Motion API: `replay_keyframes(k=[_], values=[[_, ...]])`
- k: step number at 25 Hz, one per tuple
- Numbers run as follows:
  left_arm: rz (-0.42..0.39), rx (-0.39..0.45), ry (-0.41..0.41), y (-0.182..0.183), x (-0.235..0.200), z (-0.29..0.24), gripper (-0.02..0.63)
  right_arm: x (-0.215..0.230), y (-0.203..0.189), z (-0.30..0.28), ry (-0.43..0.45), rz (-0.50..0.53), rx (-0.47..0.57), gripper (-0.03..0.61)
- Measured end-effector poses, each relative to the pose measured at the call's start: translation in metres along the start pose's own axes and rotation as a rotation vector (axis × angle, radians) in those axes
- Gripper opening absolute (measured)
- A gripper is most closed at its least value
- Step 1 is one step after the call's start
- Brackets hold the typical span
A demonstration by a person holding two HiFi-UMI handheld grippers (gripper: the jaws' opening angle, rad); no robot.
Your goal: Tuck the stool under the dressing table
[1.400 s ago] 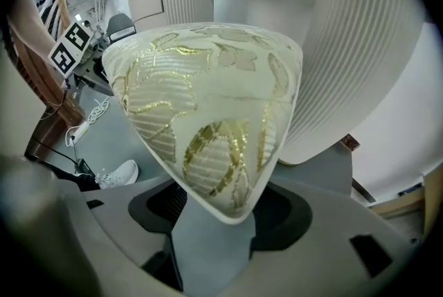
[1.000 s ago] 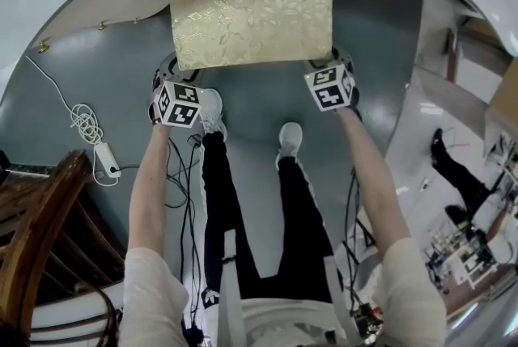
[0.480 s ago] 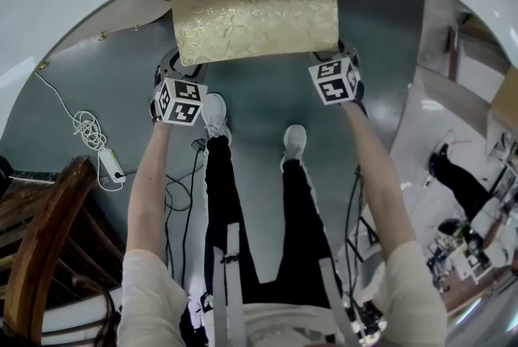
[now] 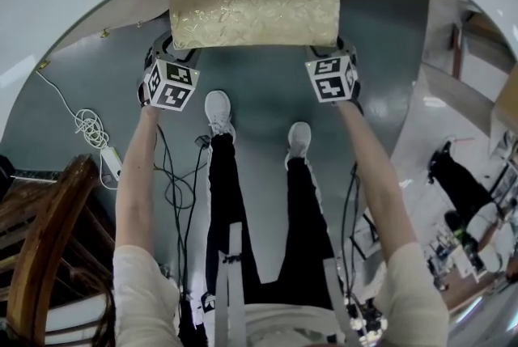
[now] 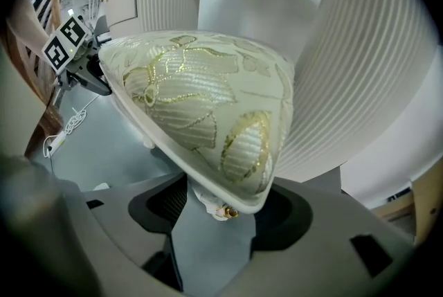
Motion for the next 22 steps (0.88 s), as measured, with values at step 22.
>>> replay_keyframes(k=[22], values=[[0.025,0.036,0.071,0.007,-0.03,-0.006,0.25,0.0,0.028,-0.018,0.01,0.011,-0.004,0.279]])
Point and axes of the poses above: the fingertips, and each gripper's own axes: z backward along the fingers, x to its right, y out of its top, the point moved 10 cm from there along z, backward along the fingers, and after that the axes turned 8 degrees about x, right-handed, at the moved point
